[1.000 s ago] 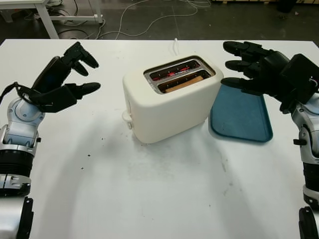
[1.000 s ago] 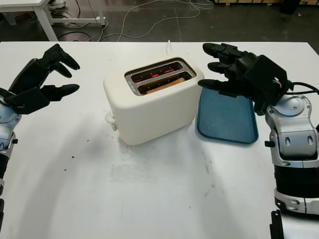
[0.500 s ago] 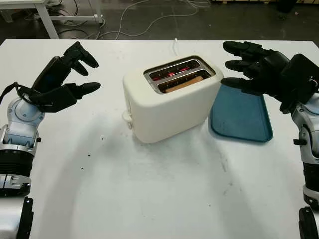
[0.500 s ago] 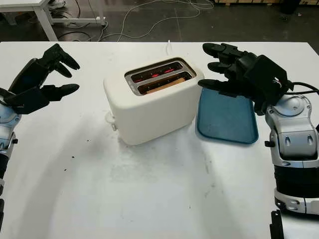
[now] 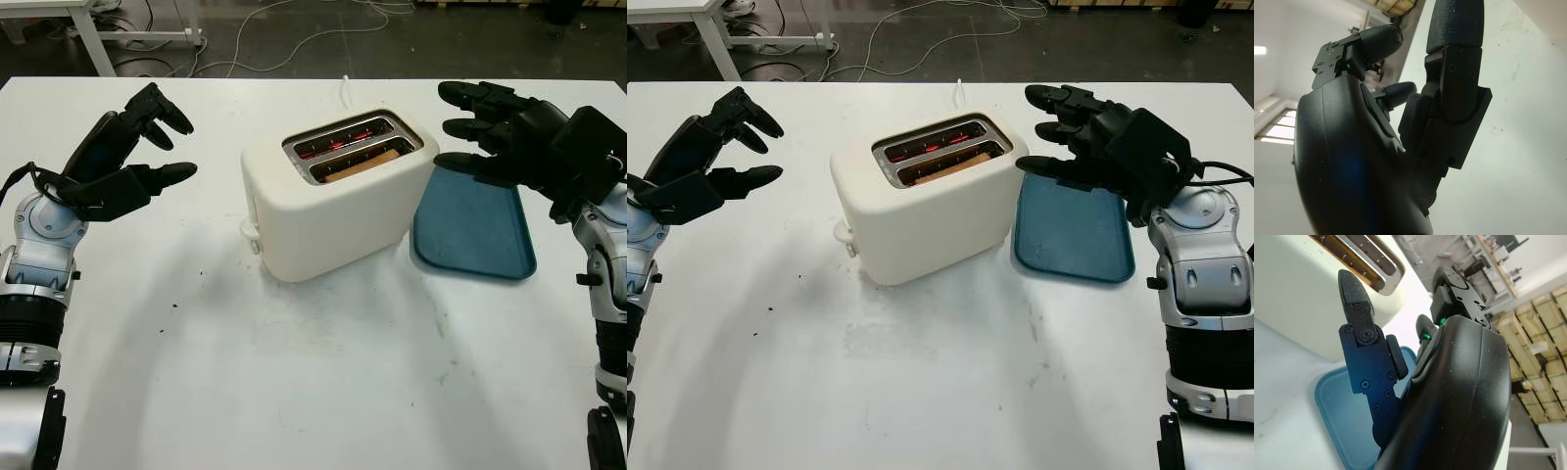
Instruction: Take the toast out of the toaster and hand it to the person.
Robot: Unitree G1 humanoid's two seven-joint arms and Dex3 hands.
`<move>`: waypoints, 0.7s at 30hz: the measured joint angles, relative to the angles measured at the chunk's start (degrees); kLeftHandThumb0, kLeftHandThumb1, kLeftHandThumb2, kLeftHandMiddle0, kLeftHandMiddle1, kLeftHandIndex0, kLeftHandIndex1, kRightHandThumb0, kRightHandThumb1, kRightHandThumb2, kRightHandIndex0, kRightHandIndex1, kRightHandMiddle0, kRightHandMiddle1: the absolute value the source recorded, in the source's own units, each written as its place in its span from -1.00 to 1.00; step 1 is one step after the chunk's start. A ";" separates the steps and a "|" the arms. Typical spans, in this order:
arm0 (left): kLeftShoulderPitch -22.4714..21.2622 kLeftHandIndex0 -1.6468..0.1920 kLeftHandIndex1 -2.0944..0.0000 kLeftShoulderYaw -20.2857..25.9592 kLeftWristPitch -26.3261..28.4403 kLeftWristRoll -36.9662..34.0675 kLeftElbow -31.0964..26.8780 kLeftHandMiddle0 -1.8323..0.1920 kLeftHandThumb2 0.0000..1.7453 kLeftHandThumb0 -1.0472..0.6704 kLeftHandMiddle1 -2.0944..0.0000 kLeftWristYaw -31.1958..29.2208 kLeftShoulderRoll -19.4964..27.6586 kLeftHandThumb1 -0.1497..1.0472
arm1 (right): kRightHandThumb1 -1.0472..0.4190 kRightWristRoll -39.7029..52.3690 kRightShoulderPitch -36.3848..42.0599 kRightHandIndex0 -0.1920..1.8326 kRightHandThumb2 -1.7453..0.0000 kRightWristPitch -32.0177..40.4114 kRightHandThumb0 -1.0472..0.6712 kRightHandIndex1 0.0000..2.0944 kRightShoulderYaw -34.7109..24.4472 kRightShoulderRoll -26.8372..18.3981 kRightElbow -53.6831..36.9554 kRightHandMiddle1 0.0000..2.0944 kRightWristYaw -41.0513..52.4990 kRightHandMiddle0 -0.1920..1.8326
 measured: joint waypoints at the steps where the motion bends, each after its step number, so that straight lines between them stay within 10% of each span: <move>1: 0.00 0.79 -0.55 0.00 0.00 0.00 0.00 0.81 -0.64 -1.00 -0.67 0.00 0.00 0.79 | -0.71 0.02 0.00 -0.81 1.00 0.00 -0.31 -0.44 0.00 0.00 0.00 -0.93 0.00 -0.56; 21: 0.00 0.79 -0.55 0.00 -0.02 -0.14 -0.04 0.81 -0.64 -1.00 -0.67 -0.07 0.00 0.79 | -0.71 0.27 0.00 -0.81 1.00 0.00 -0.32 -0.45 -0.02 0.00 0.00 -0.92 0.03 -0.57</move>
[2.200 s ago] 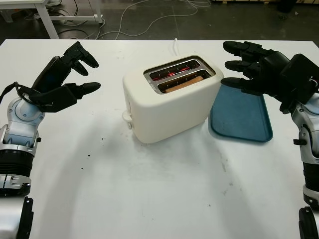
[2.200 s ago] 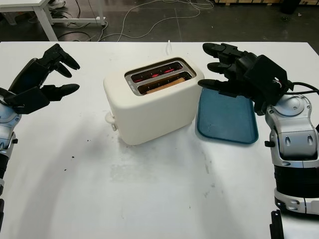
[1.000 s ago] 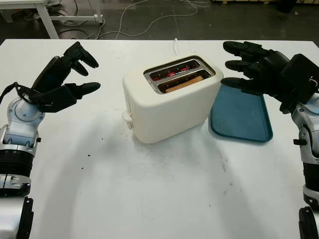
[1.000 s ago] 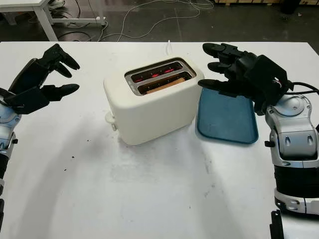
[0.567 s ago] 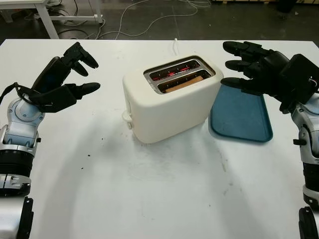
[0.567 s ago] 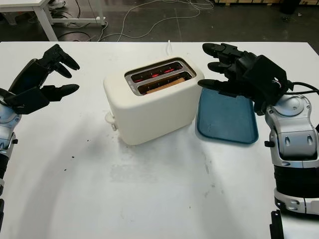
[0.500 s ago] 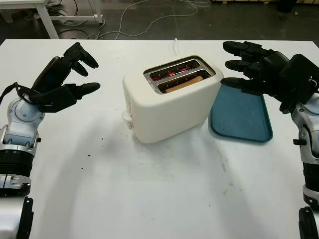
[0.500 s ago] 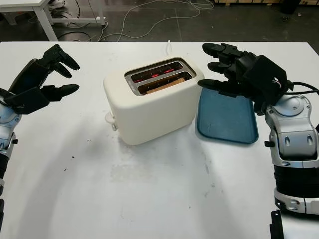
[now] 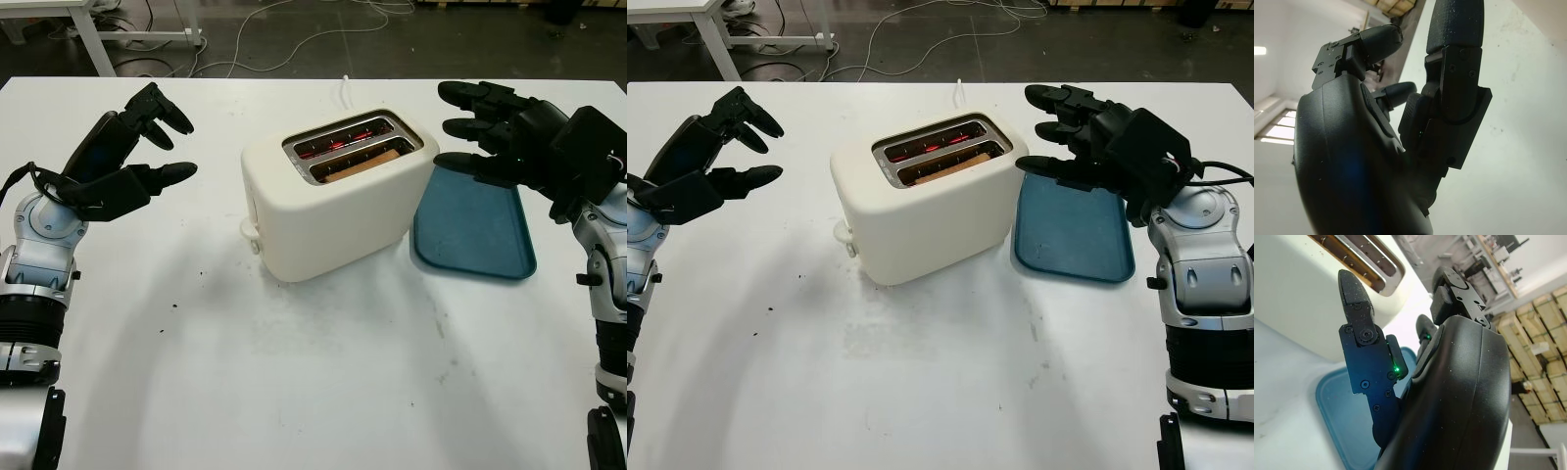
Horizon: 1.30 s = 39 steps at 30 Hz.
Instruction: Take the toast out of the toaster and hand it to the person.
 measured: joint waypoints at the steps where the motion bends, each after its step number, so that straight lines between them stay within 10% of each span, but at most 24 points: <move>1: 0.00 0.79 -0.55 0.00 0.00 0.00 0.00 0.81 -0.64 -1.00 -0.67 0.00 0.00 0.79 | -0.71 -0.01 0.00 -0.81 1.00 0.00 -0.32 -0.45 0.00 0.00 0.00 -0.92 0.00 -0.57; 39: 0.00 0.79 -0.55 0.00 0.01 -0.14 -0.02 0.81 -0.66 -1.00 -0.67 0.01 -0.13 0.79 | -0.71 -0.22 0.00 -0.81 1.00 0.00 -0.31 -0.44 0.02 0.00 0.00 -0.91 -0.04 -0.57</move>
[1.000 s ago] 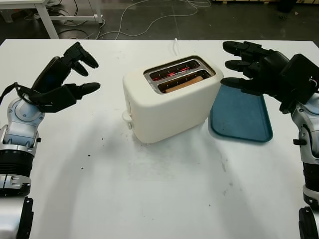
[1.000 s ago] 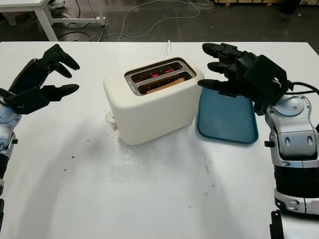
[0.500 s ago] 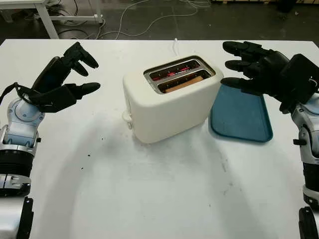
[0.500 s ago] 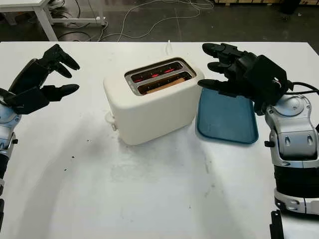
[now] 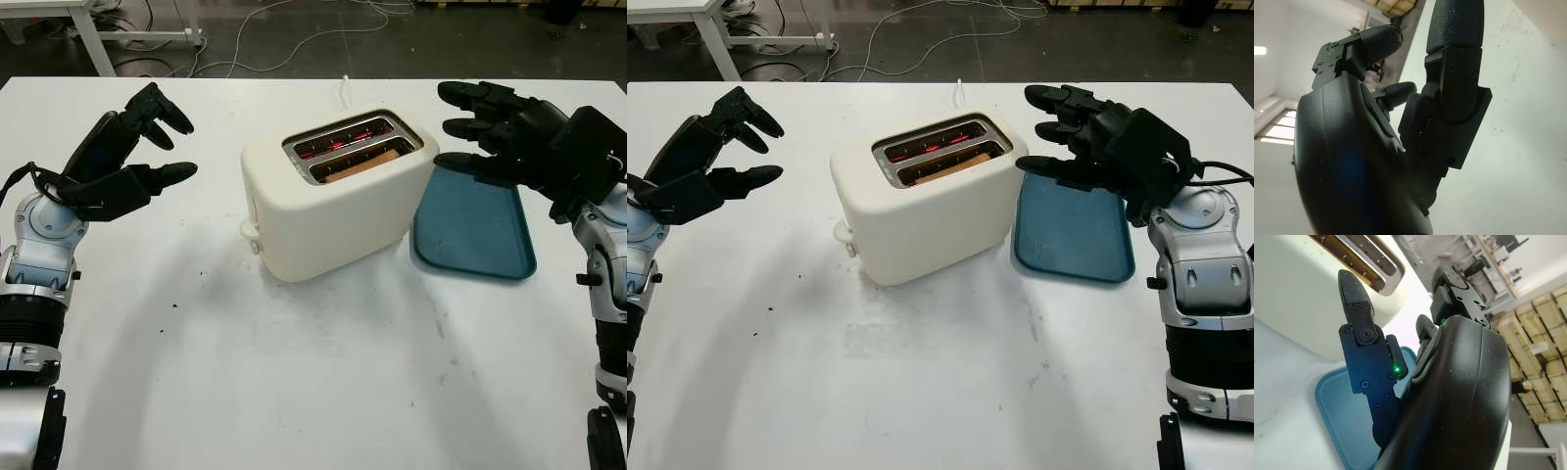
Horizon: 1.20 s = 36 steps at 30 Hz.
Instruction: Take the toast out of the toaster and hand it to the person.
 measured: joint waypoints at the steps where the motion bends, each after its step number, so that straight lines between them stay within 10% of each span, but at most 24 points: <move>1: 0.00 0.79 -0.55 0.00 0.00 -0.02 0.00 0.81 -0.66 -1.00 -0.67 0.00 -0.07 0.79 | -0.71 -0.01 0.00 -0.81 1.00 0.00 -0.32 -0.44 0.00 0.00 0.00 -0.91 0.00 -0.57; 36: 0.00 0.79 -0.56 0.00 -0.08 0.06 -0.03 0.81 -0.64 -1.00 -0.67 0.13 -0.10 0.79 | -0.71 0.23 0.00 -0.81 1.00 0.01 -0.27 -0.45 -0.01 0.08 0.00 -0.90 -0.35 -0.59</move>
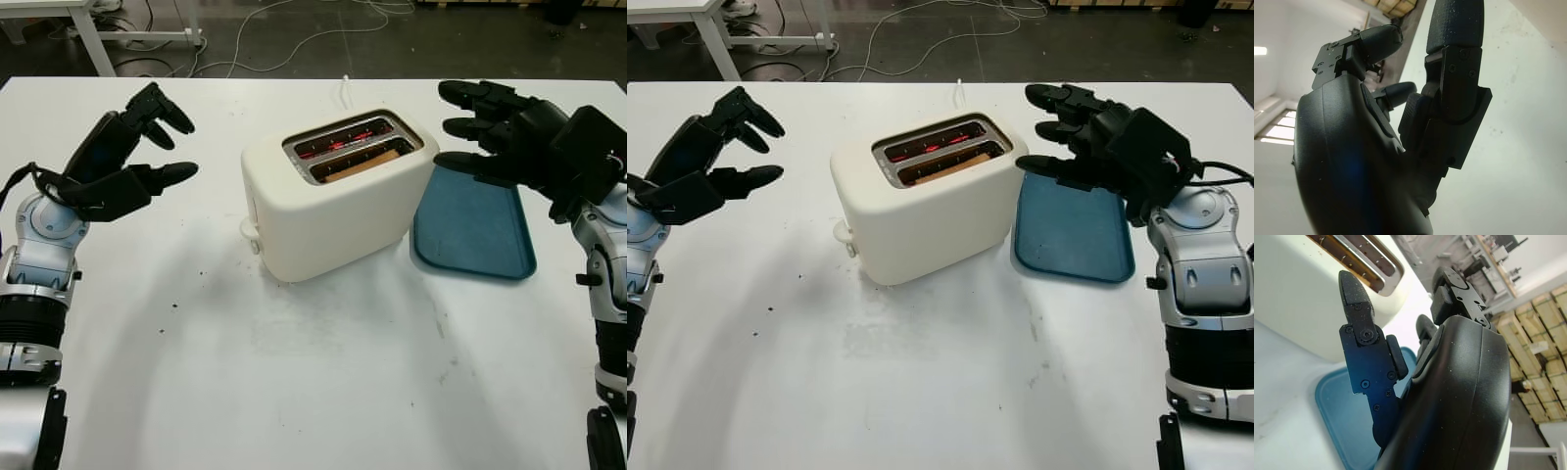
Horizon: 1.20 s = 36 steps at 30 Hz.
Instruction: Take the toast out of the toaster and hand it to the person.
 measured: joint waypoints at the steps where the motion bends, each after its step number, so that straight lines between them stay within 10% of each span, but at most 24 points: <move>1: 0.00 0.79 -0.56 0.00 0.07 0.00 -0.02 0.81 -0.64 -1.00 -0.67 0.00 0.00 0.79 | -0.70 0.01 0.00 -0.81 1.00 0.00 -0.27 -0.45 0.00 0.02 0.00 -0.90 -0.01 -0.58; 36: 0.00 0.79 -0.54 0.01 -0.59 0.24 0.17 0.81 -0.63 -1.00 -0.66 0.04 0.00 0.79 | -0.70 -0.02 -0.01 -0.81 1.00 0.02 -0.30 -0.45 0.12 0.09 0.00 -0.88 -0.03 -0.59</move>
